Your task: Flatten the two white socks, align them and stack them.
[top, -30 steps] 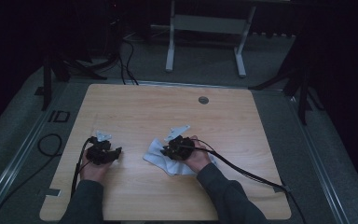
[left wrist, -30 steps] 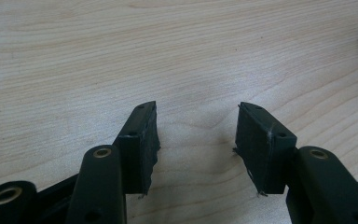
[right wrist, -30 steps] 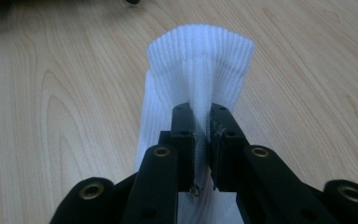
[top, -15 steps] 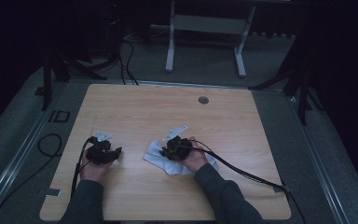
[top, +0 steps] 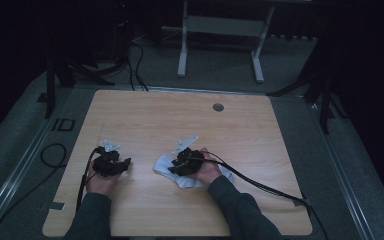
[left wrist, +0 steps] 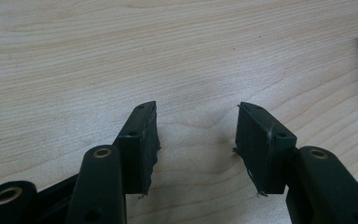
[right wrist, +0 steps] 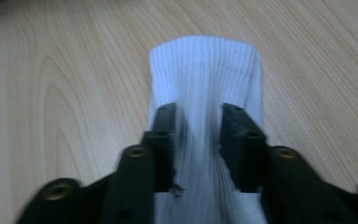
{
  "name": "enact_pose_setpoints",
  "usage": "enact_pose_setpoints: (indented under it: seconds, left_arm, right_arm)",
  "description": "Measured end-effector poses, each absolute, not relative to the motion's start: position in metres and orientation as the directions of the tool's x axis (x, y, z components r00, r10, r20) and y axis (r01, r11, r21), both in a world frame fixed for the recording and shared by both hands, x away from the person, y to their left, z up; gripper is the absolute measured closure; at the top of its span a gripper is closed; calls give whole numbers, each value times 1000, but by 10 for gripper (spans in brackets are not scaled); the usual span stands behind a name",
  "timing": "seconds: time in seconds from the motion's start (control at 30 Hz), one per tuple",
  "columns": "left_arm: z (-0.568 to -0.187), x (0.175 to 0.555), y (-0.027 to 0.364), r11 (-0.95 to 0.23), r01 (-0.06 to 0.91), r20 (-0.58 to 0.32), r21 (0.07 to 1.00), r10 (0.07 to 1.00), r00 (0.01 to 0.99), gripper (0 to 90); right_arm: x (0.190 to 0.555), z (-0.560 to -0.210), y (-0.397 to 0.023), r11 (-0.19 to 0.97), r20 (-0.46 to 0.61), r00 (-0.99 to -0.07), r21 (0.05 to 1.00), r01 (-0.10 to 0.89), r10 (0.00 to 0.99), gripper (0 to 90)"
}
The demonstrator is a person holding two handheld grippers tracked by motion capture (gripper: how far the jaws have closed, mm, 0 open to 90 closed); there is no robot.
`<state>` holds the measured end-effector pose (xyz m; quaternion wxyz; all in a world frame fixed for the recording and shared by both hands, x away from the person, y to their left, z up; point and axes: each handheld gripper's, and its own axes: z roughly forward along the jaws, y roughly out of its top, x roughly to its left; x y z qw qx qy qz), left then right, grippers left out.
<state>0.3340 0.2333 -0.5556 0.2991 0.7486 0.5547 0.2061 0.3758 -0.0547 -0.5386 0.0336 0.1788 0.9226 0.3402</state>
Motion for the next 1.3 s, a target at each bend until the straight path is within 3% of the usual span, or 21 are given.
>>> enact_pose_setpoints:
  seconds: [0.13,0.3,0.43,0.73,1.03,1.3]
  left_arm:
    - [-556,334,233,-206,707,-23,677,954,300,489]
    - [-556,334,233,-204,707,-24,678,954,298,488]
    - [-556,334,233,-205,707,-23,677,954,299,489]
    - [-551,330,229,-213,690,-32,691,945,325,497]
    - [-531,319,196,-289,610,-30,738,889,456,568]
    - [-531,317,162,-351,579,-49,736,825,563,673]
  right_arm:
    - [375,-534,-56,683,48,-929,664,304,367,586]
    - [373,-527,-58,662,21,-923,691,291,383,817]
    - [372,-531,-56,683,8,-928,674,281,373,888]
    - [373,-539,-55,715,-31,-922,642,277,386,832]
    - [373,-512,-71,742,-120,-907,623,248,404,785]
    - [376,-505,-96,736,-121,-888,615,283,443,766]
